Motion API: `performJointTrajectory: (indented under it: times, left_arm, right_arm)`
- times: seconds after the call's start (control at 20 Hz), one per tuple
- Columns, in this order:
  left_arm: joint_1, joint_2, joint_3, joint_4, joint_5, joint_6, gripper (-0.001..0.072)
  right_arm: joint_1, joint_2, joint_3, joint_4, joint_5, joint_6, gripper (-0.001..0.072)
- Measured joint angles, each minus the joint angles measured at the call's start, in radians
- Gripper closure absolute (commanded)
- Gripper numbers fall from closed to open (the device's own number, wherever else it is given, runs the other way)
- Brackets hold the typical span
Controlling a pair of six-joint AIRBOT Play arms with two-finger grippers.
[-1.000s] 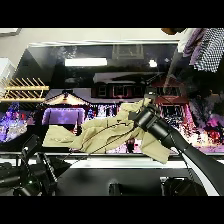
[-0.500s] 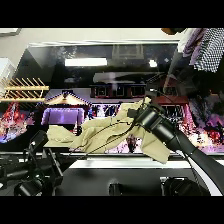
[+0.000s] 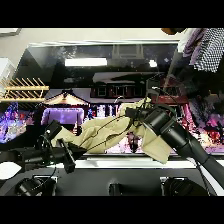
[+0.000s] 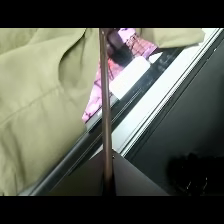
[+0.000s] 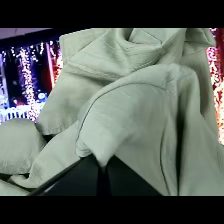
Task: Fold the clothes and pants, and hang the long-sleeved shirts on hangers.
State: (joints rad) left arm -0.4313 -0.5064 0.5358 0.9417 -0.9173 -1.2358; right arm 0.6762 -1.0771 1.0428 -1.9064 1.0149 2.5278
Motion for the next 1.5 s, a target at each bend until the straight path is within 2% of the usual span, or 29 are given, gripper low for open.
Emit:
performJointTrajectory:
  times: [0.35,0.8,1.2,1.35,1.45,1.5]
  left_arm:
    - [0.000,-0.102,0.000,-0.089,0.080,0.108,0.0695]
    - [0.000,-0.224,0.000,-0.282,0.160,0.285,0.0695]
    - [0.000,-0.244,0.000,-0.361,0.197,0.351,0.0695]
    - [-0.004,-0.245,0.000,-0.380,0.185,0.367,0.0695]
    - [-0.013,-0.245,0.000,-0.385,0.181,0.378,0.0695]
    - [-0.018,-0.245,0.000,-0.387,0.180,0.381,0.0695]
  right_arm:
    - [0.000,0.053,0.000,0.019,-0.003,-0.015,0.0682]
    - [0.000,0.093,0.000,0.053,0.005,-0.046,0.0682]
    - [0.000,0.100,0.000,0.082,0.026,-0.102,0.0680]
    - [0.000,0.100,0.000,0.082,0.027,-0.113,0.0623]
    - [0.000,0.100,0.000,0.083,0.022,-0.119,0.0615]
    - [0.000,0.101,0.000,0.086,0.020,-0.119,0.0540]
